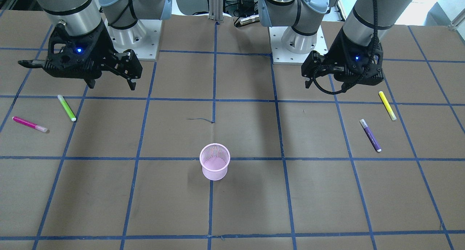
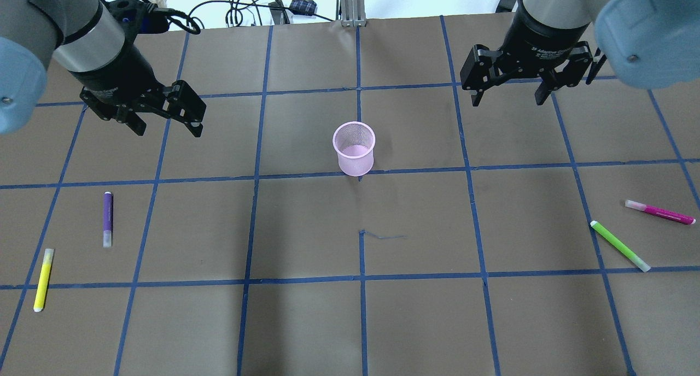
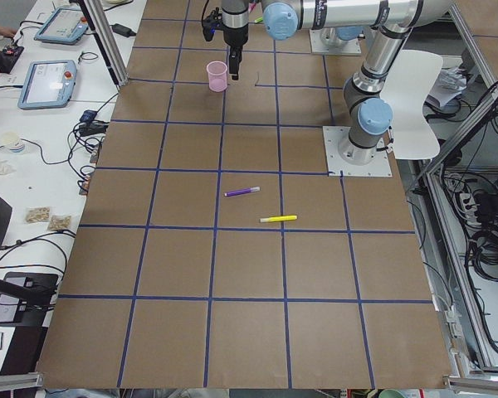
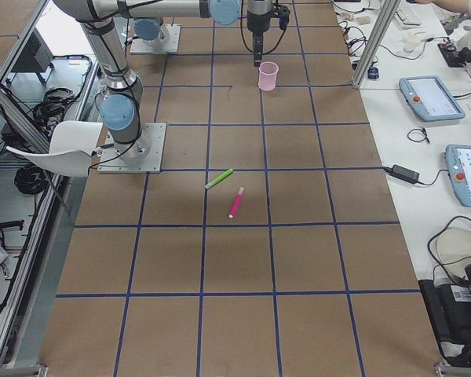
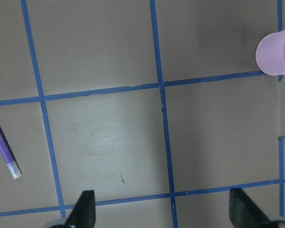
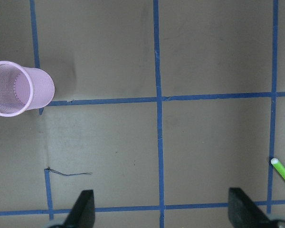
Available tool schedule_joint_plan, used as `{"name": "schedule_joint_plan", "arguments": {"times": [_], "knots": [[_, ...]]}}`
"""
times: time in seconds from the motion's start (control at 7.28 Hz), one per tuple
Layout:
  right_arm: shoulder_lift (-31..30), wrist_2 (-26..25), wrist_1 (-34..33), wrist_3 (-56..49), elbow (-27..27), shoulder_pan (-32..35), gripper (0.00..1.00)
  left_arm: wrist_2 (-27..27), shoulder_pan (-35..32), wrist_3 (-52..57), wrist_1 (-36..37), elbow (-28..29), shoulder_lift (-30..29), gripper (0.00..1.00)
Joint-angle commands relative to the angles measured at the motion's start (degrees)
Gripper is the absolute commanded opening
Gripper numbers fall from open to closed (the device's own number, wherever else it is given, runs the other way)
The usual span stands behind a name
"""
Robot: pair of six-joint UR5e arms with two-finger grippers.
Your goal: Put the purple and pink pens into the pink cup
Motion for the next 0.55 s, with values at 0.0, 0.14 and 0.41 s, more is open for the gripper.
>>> {"name": "schedule_joint_plan", "arguments": {"times": [0.0,0.14,0.41], "knots": [[0.1,-0.1,0.0,-0.1,0.2,0.0,1.00,-0.1,0.0,0.0,0.0,0.0,0.0,1.00],[0.1,-0.1,0.0,-0.1,0.2,0.0,1.00,-0.2,0.0,0.0,0.0,0.0,0.0,1.00],[-0.3,-0.1,0.0,-0.9,-1.0,-0.1,1.00,-0.3,0.0,-0.2,0.0,0.1,0.2,1.00]]}}
